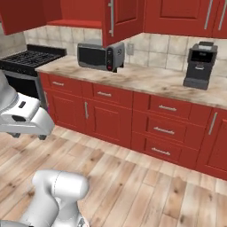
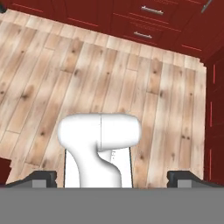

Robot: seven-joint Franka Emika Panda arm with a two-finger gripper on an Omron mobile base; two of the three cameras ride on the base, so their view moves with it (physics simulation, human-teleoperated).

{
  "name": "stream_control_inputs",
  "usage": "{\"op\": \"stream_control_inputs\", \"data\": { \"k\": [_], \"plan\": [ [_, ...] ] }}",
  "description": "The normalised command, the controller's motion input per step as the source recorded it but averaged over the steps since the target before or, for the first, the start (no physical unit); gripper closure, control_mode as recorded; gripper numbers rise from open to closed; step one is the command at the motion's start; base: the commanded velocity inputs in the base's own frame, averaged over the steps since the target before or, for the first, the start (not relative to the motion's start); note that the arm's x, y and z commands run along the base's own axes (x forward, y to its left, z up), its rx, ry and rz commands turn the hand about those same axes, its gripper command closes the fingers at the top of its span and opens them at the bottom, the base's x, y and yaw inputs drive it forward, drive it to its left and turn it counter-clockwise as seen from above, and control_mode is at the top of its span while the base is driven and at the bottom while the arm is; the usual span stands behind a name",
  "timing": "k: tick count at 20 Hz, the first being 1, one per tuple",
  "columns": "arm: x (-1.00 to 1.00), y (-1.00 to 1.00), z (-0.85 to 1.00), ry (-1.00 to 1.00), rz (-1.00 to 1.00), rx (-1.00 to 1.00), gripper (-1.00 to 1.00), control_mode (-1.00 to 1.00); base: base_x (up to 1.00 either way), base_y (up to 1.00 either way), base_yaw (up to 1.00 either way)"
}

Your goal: There is a bowl on the dining counter. Grab a lemon wedge from the fridge and place it in the bowl. Then get the liquor bottle and glass cup from the cabinet and place them next to the bowl.

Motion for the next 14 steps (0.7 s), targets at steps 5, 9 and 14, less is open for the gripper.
{"op": "stream_control_inputs", "data": {
  "k": [5,9,14],
  "plan": [
    [0.00,0.00,0.00,0.00,0.00,0.00,-1.00,1.00,1.00,0.37,0.00],
    [0.00,0.00,0.00,0.00,0.00,0.00,-1.00,1.00,1.00,0.43,0.00],
    [0.00,0.00,0.00,0.00,0.00,0.00,-1.00,1.00,1.00,0.48,0.00]
  ]
}}
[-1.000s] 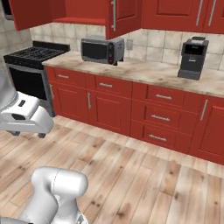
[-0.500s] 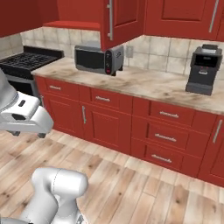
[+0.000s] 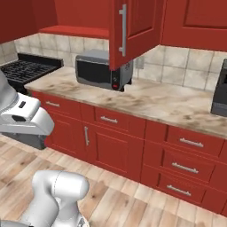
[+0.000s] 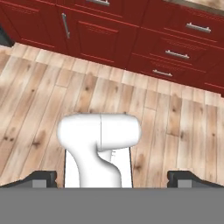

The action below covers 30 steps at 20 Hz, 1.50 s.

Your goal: There is a bowl on the dining counter. Grab a lemon wedge from the fridge and place it in the bowl. Then get the liquor bottle and glass cup from the cabinet and place them next to the bowl.

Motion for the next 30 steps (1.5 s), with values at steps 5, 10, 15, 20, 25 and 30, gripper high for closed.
{"op": "stream_control_inputs", "data": {
  "k": [5,10,15,20,25,30],
  "plan": [
    [0.00,0.00,0.00,0.00,0.00,0.00,-1.00,1.00,1.00,0.53,0.00],
    [0.00,0.00,0.00,0.00,0.00,0.00,-1.00,1.00,0.96,0.45,0.00],
    [0.00,0.00,0.00,0.00,0.00,0.00,-1.00,1.00,0.79,0.39,-0.17],
    [0.00,0.00,0.00,0.00,0.00,0.00,-1.00,1.00,0.73,0.39,-0.27],
    [0.00,0.00,0.00,0.00,0.00,0.00,-1.00,1.00,0.59,0.21,-0.31],
    [0.00,0.00,0.00,0.00,0.00,0.00,-1.00,1.00,0.51,0.09,-0.32]
  ]
}}
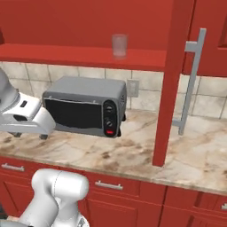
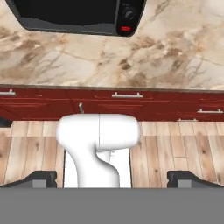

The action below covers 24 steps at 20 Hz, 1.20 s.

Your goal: There is a bowl on the dining counter. Grab a lemon wedge from the fridge and place it in the bowl. Then get the liquor bottle and glass cup from the cabinet and place them next to the bowl.

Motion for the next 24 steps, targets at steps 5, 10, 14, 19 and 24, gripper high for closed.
{"op": "stream_control_inputs", "data": {
  "k": [5,10,14,19,24],
  "plan": [
    [0.00,0.00,0.00,0.00,0.00,0.00,-1.00,1.00,0.88,0.27,-0.25],
    [0.00,0.00,0.00,0.00,0.00,0.00,-1.00,1.00,0.43,0.07,-0.08],
    [0.00,0.00,0.39,-0.04,0.00,0.00,-1.00,-1.00,0.00,0.00,0.00],
    [0.02,-0.02,0.66,-0.12,0.03,-0.04,-1.00,-1.00,0.00,0.00,0.00],
    [0.20,-0.01,0.35,-0.05,0.09,-0.15,-1.00,-1.00,0.00,0.00,0.00]
  ]
}}
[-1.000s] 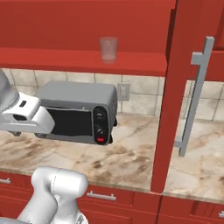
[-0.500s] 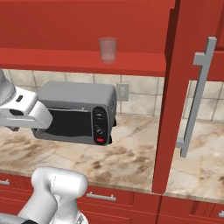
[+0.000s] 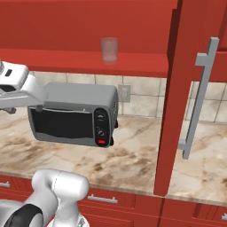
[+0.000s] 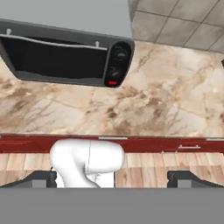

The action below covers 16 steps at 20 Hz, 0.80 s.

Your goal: There is a bowl on the dining counter. Grab a lemon wedge from the fridge and place it in the bowl. Then get the liquor bottle and glass cup from the cabinet and place them next to the bowl.

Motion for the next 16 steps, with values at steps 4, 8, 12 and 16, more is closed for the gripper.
{"op": "stream_control_inputs", "data": {
  "k": [4,8,12,16],
  "plan": [
    [0.24,0.00,0.11,-0.04,0.14,-0.23,-1.00,-1.00,0.00,0.00,0.00],
    [0.46,-0.02,0.00,0.00,0.18,-0.21,-1.00,-1.00,0.00,0.00,0.00],
    [0.64,-0.03,0.02,0.00,0.20,-0.13,-1.00,-1.00,0.00,0.00,0.00],
    [0.31,0.00,0.22,0.00,0.21,-0.10,-1.00,-1.00,0.00,0.00,0.00]
  ]
}}
